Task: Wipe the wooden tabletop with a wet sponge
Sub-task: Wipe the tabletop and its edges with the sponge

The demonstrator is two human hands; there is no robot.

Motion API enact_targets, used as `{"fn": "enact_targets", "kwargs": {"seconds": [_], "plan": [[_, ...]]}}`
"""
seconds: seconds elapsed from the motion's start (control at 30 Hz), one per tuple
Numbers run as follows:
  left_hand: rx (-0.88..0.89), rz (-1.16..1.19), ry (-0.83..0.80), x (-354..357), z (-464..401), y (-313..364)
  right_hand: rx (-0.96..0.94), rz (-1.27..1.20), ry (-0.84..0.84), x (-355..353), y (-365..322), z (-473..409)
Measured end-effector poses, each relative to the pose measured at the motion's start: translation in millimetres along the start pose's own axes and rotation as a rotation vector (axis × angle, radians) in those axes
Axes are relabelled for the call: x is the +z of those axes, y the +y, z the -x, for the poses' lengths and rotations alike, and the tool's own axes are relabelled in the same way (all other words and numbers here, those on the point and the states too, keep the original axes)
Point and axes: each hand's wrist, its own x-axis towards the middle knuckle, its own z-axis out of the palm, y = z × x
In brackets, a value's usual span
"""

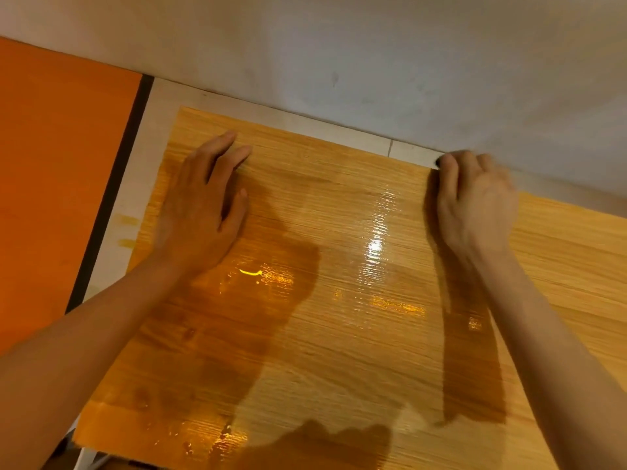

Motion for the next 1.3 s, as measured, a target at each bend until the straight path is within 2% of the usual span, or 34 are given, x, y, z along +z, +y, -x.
{"fn": "enact_targets", "kwargs": {"seconds": [0.2, 0.27, 0.4, 0.53, 0.63, 0.77, 0.87, 1.07, 1.3], "plan": [[-0.021, -0.005, -0.011, -0.8, -1.0, -0.7, -0.211, -0.071, -0.058, 40.1, -137.0, -20.6], [-0.020, -0.007, -0.009, -0.4, -0.7, -1.6, -0.258, -0.089, -0.045, 46.3, -156.7, -21.0], [-0.014, 0.010, -0.008, 0.8, -0.7, -1.1, -0.277, -0.219, -0.030, 34.5, -103.9, -9.9], [-0.030, 0.023, -0.024, -0.8, -0.5, 2.3, -0.100, -0.070, 0.099, 11.2, -15.3, 8.3], [-0.056, 0.110, -0.044, -5.5, 2.3, 4.4, -0.015, -0.089, 0.073, 8.5, -6.5, 8.7], [-0.104, 0.087, -0.056, -16.3, 31.8, 1.1, -0.135, -0.223, -0.007, 20.1, -60.9, -2.3], [-0.151, 0.134, -0.034, -20.7, 72.6, -2.0, -0.240, -0.212, -0.099, 31.3, -105.3, -12.9], [-0.182, 0.128, 0.010, -12.8, 111.3, -14.1, -0.189, -0.084, -0.186, 42.4, -163.8, -33.3], [-0.148, 0.059, 0.010, -13.2, 105.0, -13.4, -0.244, -0.103, -0.204, 70.7, -260.4, -40.9]]}}
